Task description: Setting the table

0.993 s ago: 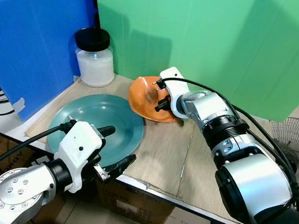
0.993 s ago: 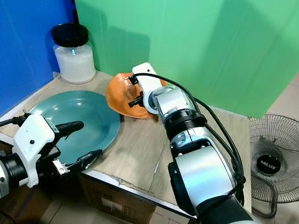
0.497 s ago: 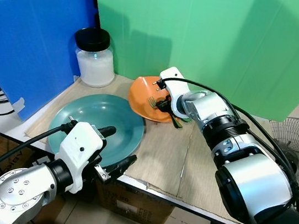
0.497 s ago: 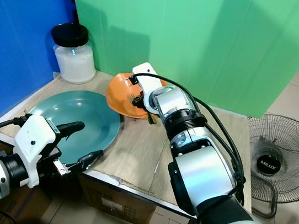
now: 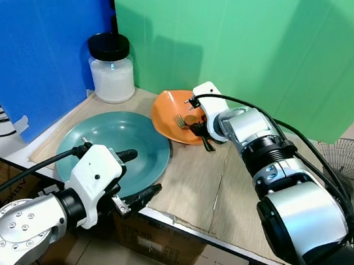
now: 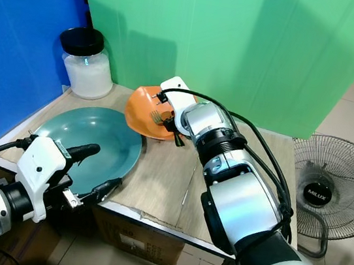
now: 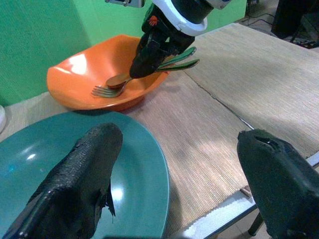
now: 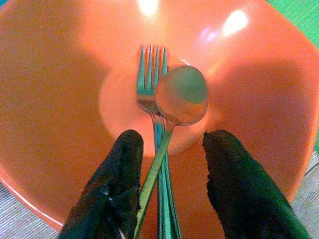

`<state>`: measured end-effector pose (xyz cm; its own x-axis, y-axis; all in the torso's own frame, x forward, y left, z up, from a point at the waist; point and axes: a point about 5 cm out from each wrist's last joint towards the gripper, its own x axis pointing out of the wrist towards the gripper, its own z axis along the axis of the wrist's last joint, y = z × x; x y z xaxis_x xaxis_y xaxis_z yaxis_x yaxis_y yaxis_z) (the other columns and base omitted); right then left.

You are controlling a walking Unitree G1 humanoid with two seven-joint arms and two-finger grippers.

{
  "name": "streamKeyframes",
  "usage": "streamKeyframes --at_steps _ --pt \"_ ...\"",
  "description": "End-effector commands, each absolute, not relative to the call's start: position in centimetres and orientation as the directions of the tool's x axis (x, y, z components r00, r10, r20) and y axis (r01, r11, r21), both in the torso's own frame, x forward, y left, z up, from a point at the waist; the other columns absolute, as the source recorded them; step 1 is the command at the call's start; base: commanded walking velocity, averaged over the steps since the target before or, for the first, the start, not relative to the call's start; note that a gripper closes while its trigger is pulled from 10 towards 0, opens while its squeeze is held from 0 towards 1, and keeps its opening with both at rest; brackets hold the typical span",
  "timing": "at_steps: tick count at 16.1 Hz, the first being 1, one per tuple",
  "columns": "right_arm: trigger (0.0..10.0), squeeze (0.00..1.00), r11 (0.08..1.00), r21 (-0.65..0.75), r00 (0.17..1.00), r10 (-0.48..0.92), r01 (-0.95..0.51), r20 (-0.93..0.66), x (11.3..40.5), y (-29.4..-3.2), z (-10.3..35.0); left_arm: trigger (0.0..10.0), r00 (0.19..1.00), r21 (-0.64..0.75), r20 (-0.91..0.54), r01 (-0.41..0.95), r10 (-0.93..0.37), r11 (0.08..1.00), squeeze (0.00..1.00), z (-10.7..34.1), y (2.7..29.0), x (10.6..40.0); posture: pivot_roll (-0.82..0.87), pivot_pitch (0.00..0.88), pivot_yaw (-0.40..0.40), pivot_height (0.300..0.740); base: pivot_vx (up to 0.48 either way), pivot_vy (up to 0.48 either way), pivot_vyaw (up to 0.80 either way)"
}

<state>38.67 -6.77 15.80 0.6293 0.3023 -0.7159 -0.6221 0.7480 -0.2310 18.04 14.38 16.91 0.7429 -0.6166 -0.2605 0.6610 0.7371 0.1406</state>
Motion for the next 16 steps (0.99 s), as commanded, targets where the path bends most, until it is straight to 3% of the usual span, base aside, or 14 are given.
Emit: streamKeyframes --at_steps 1,2,3,12,13,14,15,16 --pt "0.9 0.00 0.745 -0.255 0.652 0.302 -0.617 -0.696 39.0 -6.6 16.9 10.0 0.741 0.155 -0.261 0.664 -0.618 0.731 0.00 17.0 14.4 18.1 0.01 0.000 0.034 0.740 0.000 0.000 0.00" --pt "0.9 0.00 0.743 -0.254 0.650 0.303 -0.619 -0.697 39.0 -6.6 16.9 10.0 0.741 0.155 -0.261 0.665 -0.618 0.731 0.00 17.0 14.4 18.1 0.01 0.000 0.033 0.740 0.000 0.000 0.00" --pt "0.0 0.00 0.740 -0.256 0.648 0.304 -0.623 -0.699 38.9 -6.5 16.8 10.0 0.741 0.155 -0.262 0.665 -0.619 0.731 0.00 17.0 14.4 18.1 0.01 0.000 0.033 0.740 0.000 0.000 0.00" --pt "0.0 0.00 0.716 -0.260 0.616 0.291 -0.648 -0.732 38.6 -6.5 16.0 10.0 0.735 0.150 -0.266 0.671 -0.624 0.726 0.00 16.9 14.3 18.0 0.01 0.000 0.035 0.740 0.000 0.000 0.00" --pt "10.0 0.00 0.725 -0.261 0.638 0.307 -0.638 -0.706 38.7 -6.4 16.3 10.0 0.735 0.151 -0.266 0.671 -0.624 0.726 0.00 17.0 14.4 18.0 0.02 0.000 0.035 0.740 0.000 0.000 0.00" --pt "10.0 0.00 0.732 -0.248 0.656 0.341 -0.635 -0.673 38.9 -6.1 16.8 10.0 0.735 0.151 -0.266 0.671 -0.623 0.726 0.00 16.9 14.4 18.0 0.02 0.000 0.036 0.740 0.000 0.000 0.00" --pt "10.0 0.71 0.739 -0.244 0.667 0.350 -0.628 -0.658 39.0 -6.0 17.1 10.0 0.735 0.152 -0.267 0.670 -0.623 0.726 0.00 16.9 14.4 18.0 0.02 0.000 0.036 0.740 0.000 0.000 0.00" --pt "10.0 1.00 0.743 -0.241 0.666 0.345 -0.624 -0.661 39.0 -6.2 17.1 10.0 0.735 0.152 -0.267 0.670 -0.623 0.726 0.00 17.0 14.4 18.1 0.01 0.000 0.036 0.740 0.000 0.000 0.00"
